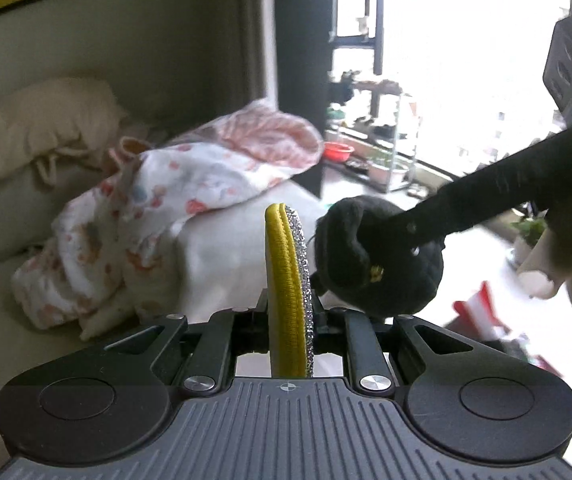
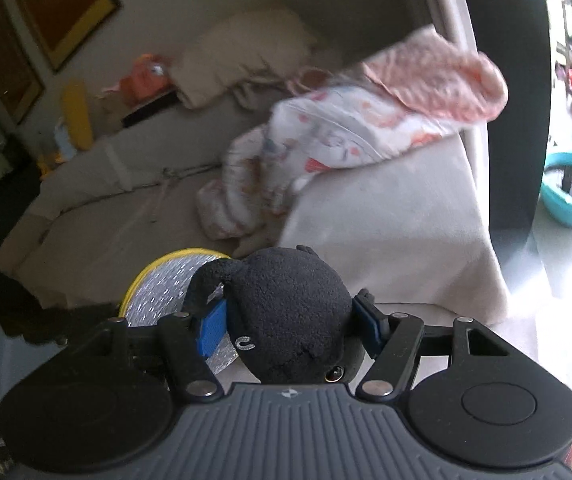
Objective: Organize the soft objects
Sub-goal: 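Grasp the black plush toy with the right tool while the left tool holds the brush, then carry the brush and plush toy to the pink box and release both inside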
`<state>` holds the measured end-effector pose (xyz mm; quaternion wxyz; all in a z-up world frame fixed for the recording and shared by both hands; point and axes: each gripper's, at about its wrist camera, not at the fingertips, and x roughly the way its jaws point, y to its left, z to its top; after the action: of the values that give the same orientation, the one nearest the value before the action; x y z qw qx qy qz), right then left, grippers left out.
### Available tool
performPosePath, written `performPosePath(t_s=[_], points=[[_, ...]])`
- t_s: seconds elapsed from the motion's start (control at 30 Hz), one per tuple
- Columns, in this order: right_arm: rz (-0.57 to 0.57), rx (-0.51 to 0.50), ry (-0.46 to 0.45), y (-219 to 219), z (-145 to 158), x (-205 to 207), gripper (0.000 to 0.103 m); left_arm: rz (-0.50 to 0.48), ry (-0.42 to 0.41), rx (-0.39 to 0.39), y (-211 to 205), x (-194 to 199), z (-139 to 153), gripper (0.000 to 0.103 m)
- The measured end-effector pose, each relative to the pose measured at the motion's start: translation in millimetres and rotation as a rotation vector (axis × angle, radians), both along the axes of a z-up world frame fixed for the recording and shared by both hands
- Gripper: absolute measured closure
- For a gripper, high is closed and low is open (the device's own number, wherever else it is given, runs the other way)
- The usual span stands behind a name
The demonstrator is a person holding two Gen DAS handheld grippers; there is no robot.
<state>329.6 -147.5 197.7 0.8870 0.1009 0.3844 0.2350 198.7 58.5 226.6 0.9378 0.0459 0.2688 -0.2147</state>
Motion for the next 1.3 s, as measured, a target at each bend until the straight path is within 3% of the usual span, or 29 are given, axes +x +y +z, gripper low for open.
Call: performPosePath(t_s=[0.23,0.53,0.67,0.83,0.93,1.0,1.07,1.2,1.3], points=[[0.068,-0.043,-0.050,-22,17,-94,0.037,-0.085,0.091,-0.023,-16,-66,-3,0.085],[0.066,-0.078,-0.045,-55,7,-166,0.037,-0.164,0.224,-0.127,-52,-91,-29,0.085],[0.014,-0.068,-0.032,-84,-3,-186,0.037,-0.198,0.264,-0.243,-73,-82,-43,0.084],[-0.108,-0.092,-0.070,-121,-15,-197,0.037,-0.208,0.224,-0.390,-96,-37,-73,0.084],[-0.167,-0.098,-0.080,-138,-25,-192,0.037,-0.157,0.344,-0.449,-108,-1,-117,0.082],[-0.186,-0.087,-0.065,-149,-34,-187,0.037,-0.096,0.401,-0.452,-110,14,-141,0.075],[-0.192,-0.091,-0.054,-155,-44,-183,0.037,-0.071,0.399,-0.440,-109,20,-149,0.071],[-0.198,-0.131,-0.063,-157,-67,-171,0.037,-0.082,0.294,-0.398,-102,21,-128,0.071],[-0.191,-0.150,-0.067,-153,-87,-157,0.037,-0.080,0.251,-0.317,-99,22,-112,0.073]])
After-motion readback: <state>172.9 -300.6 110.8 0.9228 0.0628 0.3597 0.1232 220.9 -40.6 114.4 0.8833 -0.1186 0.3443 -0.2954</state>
